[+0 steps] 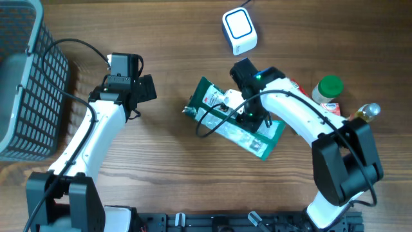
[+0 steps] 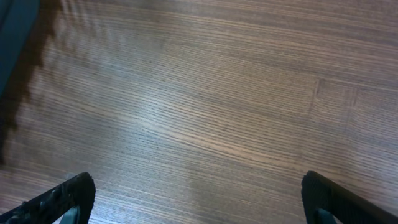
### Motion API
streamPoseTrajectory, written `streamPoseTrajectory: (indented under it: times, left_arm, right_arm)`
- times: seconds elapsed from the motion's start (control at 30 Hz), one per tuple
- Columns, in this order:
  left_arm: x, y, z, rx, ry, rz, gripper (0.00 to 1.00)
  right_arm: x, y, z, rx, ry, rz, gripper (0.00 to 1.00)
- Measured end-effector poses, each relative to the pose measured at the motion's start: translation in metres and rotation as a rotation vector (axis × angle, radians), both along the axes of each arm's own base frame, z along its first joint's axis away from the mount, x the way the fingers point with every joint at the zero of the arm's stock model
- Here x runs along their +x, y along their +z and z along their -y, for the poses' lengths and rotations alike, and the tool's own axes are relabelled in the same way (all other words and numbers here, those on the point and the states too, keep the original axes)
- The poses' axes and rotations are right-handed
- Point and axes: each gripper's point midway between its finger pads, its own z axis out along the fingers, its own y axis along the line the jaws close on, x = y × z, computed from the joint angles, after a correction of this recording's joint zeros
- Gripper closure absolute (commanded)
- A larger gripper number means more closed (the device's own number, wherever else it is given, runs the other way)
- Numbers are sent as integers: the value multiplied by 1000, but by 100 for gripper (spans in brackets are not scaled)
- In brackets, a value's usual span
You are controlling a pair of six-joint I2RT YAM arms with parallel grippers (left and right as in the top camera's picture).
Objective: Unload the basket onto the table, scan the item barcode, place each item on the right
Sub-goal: 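Lower the glove packet onto the table center and open the right gripper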
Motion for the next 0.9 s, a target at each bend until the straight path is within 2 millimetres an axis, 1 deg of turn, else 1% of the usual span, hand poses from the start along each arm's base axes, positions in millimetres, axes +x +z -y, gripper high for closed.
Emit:
streamPoseTrajectory:
  times: [0.03, 0.07, 0.2, 0.27, 0.37, 0.47, 0.53, 0.63, 0.67, 0.73, 0.87, 0.9]
  left_arm:
    - [0, 0, 0, 0, 0, 0, 0]
    - [0, 0, 0, 0, 0, 0, 0]
    - [0, 0, 0, 0, 0, 0, 0]
    - [0, 0, 0, 0, 0, 0, 0]
    - [0, 0, 0, 0, 0, 0, 0]
    - [0, 0, 0, 0, 0, 0, 0]
    - [0, 0, 0, 0, 0, 0, 0]
    - [0, 0, 0, 0, 0, 0, 0]
    - [0, 0, 0, 0, 0, 0, 0]
    - [0, 0, 0, 0, 0, 0, 0]
    - [0, 0, 0, 0, 0, 0, 0]
    - [0, 0, 0, 0, 0, 0, 0]
  right_arm:
    - [1, -4, 1, -5, -13, 9, 18]
    - [0, -8, 5, -20, -32, 13, 0]
    - [7, -10, 7, -32, -72, 49, 0]
    - [16, -9, 13, -67, -133, 97, 0]
    - [20, -8, 19, -98, -234, 126, 0]
    - [20, -8, 18, -89, -305, 126, 0]
    - [24, -8, 13, -59, -328, 137, 0]
    - [42, -6, 1, 6, -345, 198, 0]
    - [52, -4, -6, 42, -348, 236, 0]
    - [65, 0, -13, 84, -350, 285, 0]
    - [96, 13, -31, 183, -355, 403, 0]
    - [100, 16, -33, 195, -356, 420, 0]
